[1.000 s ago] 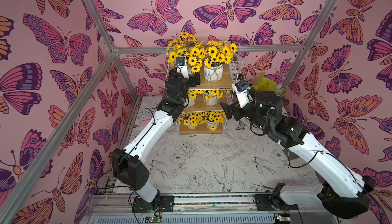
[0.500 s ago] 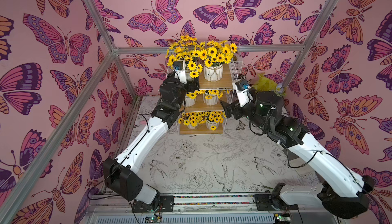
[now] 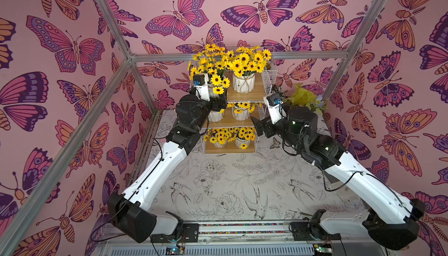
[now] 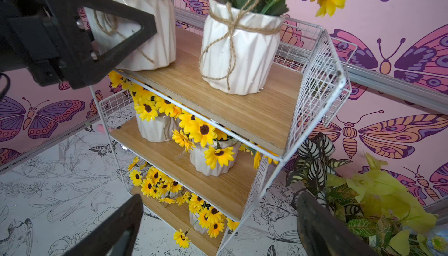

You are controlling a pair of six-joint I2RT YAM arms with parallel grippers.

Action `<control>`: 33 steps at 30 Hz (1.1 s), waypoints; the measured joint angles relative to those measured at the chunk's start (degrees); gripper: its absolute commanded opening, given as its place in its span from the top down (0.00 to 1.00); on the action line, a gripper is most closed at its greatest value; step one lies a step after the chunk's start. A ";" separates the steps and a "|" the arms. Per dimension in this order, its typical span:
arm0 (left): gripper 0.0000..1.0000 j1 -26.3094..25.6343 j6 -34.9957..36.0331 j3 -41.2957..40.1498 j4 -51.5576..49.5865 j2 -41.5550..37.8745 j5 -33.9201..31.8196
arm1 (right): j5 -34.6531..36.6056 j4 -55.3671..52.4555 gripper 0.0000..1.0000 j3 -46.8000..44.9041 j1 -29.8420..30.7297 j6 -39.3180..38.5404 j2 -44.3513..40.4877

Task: Take the sunflower pots off the shelves
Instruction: Pick up the sunflower pot from the shelf.

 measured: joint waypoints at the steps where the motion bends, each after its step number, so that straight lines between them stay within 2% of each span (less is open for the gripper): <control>1: 0.56 -0.13 -0.22 -0.55 0.04 -0.63 0.42 | 0.02 0.15 0.01 0.00 -0.02 0.00 0.00; 17: 0.57 -1.62 -1.18 -7.23 -1.51 -9.35 6.62 | 0.74 0.24 0.01 -0.31 -0.20 0.02 -0.76; 33: 0.59 -4.50 -2.40 -18.99 -4.44 -15.34 12.90 | 3.48 -1.29 0.01 -2.14 -0.28 0.96 -1.55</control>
